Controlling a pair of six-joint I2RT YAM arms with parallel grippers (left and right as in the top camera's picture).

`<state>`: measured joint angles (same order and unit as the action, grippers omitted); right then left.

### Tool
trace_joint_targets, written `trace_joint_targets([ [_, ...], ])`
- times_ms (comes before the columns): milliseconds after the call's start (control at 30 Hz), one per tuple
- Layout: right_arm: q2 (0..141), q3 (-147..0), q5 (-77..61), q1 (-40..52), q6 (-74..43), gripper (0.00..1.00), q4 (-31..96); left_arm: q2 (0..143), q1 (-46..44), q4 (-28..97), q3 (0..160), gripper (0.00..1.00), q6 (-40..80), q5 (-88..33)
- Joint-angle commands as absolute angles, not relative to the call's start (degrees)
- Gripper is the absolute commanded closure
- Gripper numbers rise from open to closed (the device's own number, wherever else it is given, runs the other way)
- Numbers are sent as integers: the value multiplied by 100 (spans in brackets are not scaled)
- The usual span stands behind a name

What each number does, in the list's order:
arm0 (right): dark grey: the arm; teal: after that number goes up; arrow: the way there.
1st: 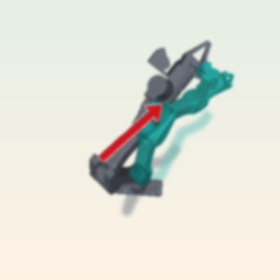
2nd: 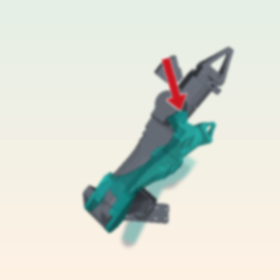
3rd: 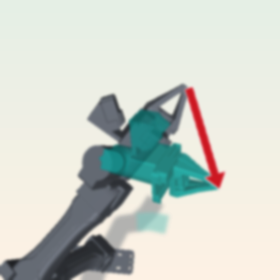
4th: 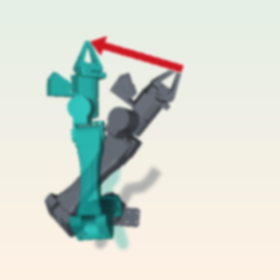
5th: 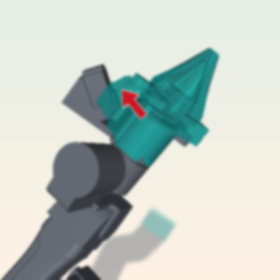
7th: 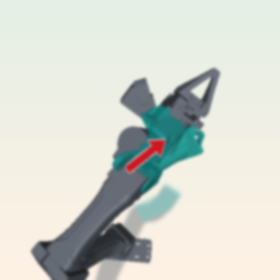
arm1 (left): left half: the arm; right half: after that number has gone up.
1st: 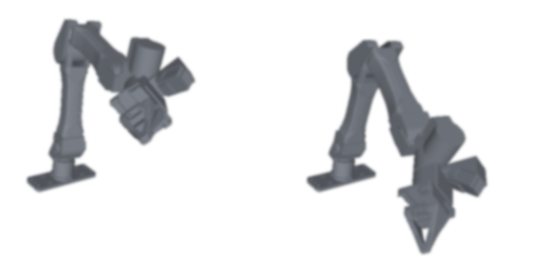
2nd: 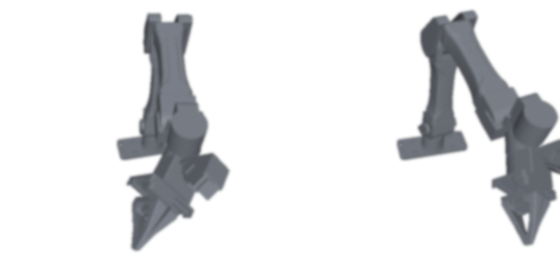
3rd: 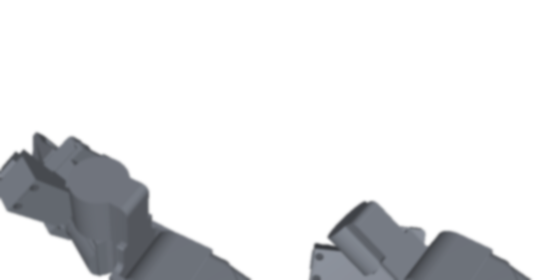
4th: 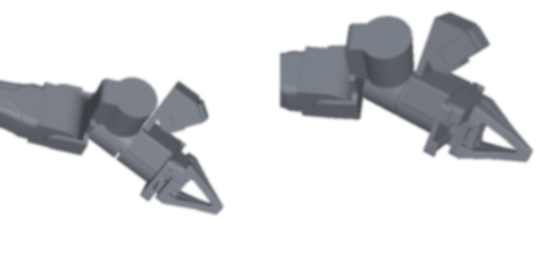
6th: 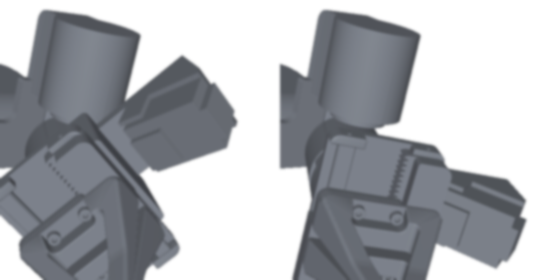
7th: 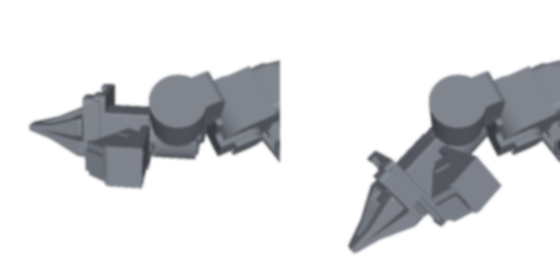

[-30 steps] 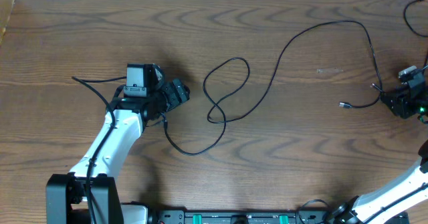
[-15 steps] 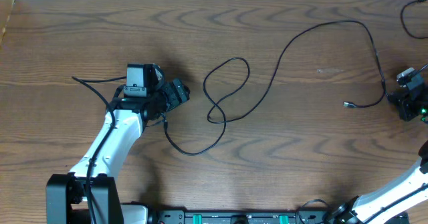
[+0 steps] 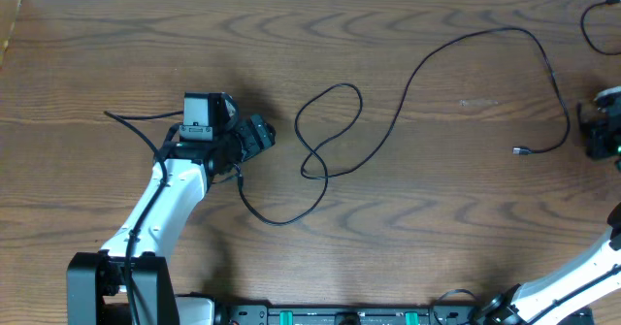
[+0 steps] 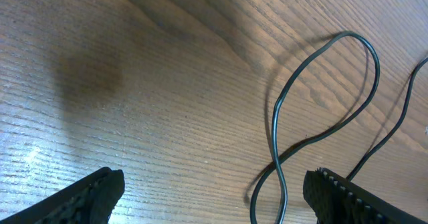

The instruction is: Untangle cables

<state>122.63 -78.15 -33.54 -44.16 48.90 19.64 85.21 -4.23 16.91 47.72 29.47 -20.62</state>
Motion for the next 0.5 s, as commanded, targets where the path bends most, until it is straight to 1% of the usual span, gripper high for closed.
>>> trace_joint_targets([
  [0,12333,-8117,-4429,-4427,3441,99,1597,8573,-436,1708,4897,9,2810,-1981],
  [100,12333,-8191,-5301,-4425,3188,99,1194,8573,-436,1708,4897,9,2810,-1981],
  [200,12333,-8191,-5269,-4414,2681,99,613,8573,-436,1708,4897,9,2810,-1984],
  [300,12333,-8191,-4696,-4372,2316,99,108,8573,-436,1708,4897,9,2810,-1984],
  [467,12335,-8191,-2875,-4115,1485,99,-913,8573,-436,1708,4897,9,2810,-1984],
])
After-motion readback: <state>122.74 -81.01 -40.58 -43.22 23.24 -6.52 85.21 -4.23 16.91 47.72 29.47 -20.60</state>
